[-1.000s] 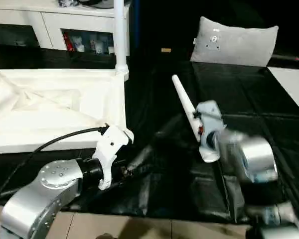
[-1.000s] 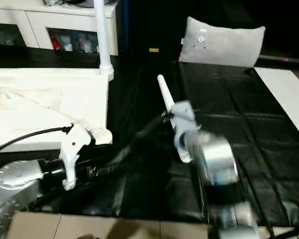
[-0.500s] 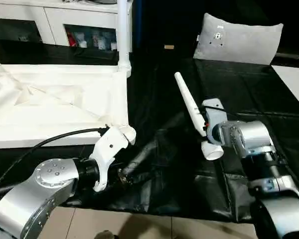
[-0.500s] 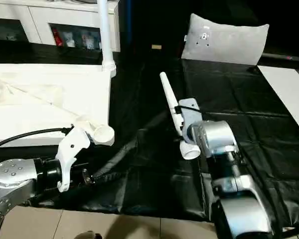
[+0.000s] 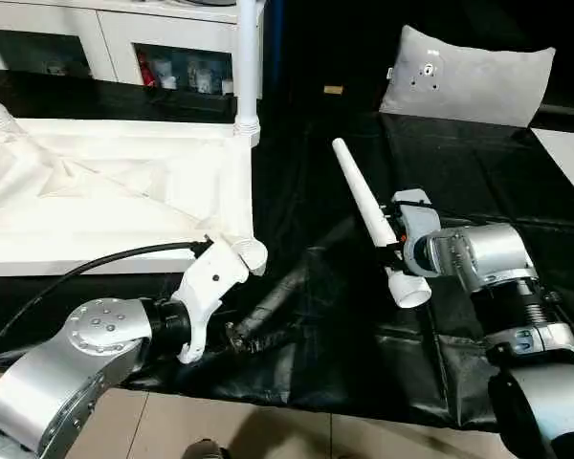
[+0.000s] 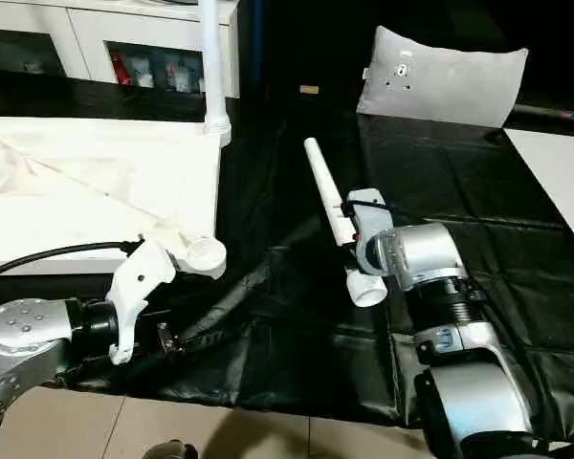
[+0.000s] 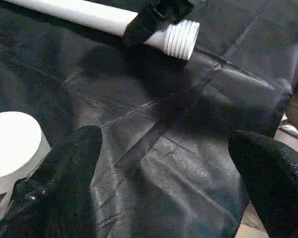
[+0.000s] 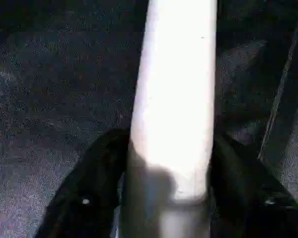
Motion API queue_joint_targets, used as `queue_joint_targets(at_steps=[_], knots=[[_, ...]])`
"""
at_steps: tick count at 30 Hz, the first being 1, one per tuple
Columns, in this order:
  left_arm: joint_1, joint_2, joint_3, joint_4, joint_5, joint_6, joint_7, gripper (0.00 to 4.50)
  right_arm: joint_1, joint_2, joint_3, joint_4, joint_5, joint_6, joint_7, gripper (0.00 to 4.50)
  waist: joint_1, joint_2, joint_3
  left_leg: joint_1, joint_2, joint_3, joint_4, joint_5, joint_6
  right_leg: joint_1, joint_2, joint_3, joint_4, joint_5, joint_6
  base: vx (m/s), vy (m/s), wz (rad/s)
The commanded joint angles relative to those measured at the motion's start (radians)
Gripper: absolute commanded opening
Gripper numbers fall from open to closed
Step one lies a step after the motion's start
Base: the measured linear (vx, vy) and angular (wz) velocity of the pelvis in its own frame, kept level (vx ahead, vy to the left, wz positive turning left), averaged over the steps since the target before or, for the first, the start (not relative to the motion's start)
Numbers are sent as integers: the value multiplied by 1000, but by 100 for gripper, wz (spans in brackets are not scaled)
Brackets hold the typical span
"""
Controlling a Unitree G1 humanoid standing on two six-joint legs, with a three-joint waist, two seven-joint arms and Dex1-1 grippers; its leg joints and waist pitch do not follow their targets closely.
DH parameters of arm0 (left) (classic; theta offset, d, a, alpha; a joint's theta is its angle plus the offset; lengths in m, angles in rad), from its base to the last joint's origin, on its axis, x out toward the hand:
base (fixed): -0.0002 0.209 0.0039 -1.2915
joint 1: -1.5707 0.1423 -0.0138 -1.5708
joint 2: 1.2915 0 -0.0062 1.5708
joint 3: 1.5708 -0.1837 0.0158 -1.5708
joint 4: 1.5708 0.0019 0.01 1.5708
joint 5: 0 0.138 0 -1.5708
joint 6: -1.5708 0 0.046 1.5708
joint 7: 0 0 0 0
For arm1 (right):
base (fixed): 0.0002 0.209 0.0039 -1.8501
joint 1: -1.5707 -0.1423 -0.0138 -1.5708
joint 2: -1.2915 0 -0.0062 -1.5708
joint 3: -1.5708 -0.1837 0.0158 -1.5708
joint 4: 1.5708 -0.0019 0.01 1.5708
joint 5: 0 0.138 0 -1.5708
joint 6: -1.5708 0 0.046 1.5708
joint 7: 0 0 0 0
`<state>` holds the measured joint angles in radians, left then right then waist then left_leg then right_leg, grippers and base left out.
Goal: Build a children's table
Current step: Pick table leg
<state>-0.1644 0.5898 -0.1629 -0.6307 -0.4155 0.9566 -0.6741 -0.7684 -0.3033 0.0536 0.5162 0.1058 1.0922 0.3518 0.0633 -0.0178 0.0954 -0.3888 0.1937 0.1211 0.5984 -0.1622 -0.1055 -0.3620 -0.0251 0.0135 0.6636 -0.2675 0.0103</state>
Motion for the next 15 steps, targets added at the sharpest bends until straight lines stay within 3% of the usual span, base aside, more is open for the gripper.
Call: queue_joint_targets(at_steps=[1, 3, 8, 11, 13, 15], knots=[[-14, 7, -15, 13, 13, -10, -1, 450, 5, -13, 3, 8, 5, 24, 13, 234, 3, 13, -80, 17, 6, 23, -58, -99, -85, 37, -59, 20, -71, 132, -188, 0, 0, 0], [-24, -7, -6, 22, 5, -14, 0, 450, 11, -17, 3, -20, 10, 38, 23, 207, 3, 15, -80, 18, 7, 24, -57, -99, -86, 35, -59, 20, -72, 134, -189, 0, 0, 0], [-27, -14, -37, 51, 52, -67, 23, 450, 30, -15, -20, -67, 28, 31, 29, 192, 5, 12, -88, 17, 8, 24, -55, -83, -78, 41, -60, 21, -70, 162, -189, 0, 0, 0], [-29, -26, -35, 48, 39, -67, 28, 450, 45, -18, -17, -84, 29, 36, 30, 190, 5, 12, -91, 16, 8, 24, -55, -68, -78, 42, -60, 20, -69, 174, -195, 0, 0, 0], [-34, -30, -43, 72, 46, -82, 31, 450, 60, -7, -29, -93, 32, 40, 18, 189, 6, 24, -89, 17, 7, 23, -54, -71, -82, 38, -59, 20, -68, 181, -197, 0, 0, 0], [-47, -28, -57, 85, 61, -83, 36, 450, 68, -5, -37, -109, 33, 46, 13, 189, 6, 19, -88, 18, 7, 24, -56, -89, -83, 39, -59, 20, -71, 158, -194, 0, 0, 0]])
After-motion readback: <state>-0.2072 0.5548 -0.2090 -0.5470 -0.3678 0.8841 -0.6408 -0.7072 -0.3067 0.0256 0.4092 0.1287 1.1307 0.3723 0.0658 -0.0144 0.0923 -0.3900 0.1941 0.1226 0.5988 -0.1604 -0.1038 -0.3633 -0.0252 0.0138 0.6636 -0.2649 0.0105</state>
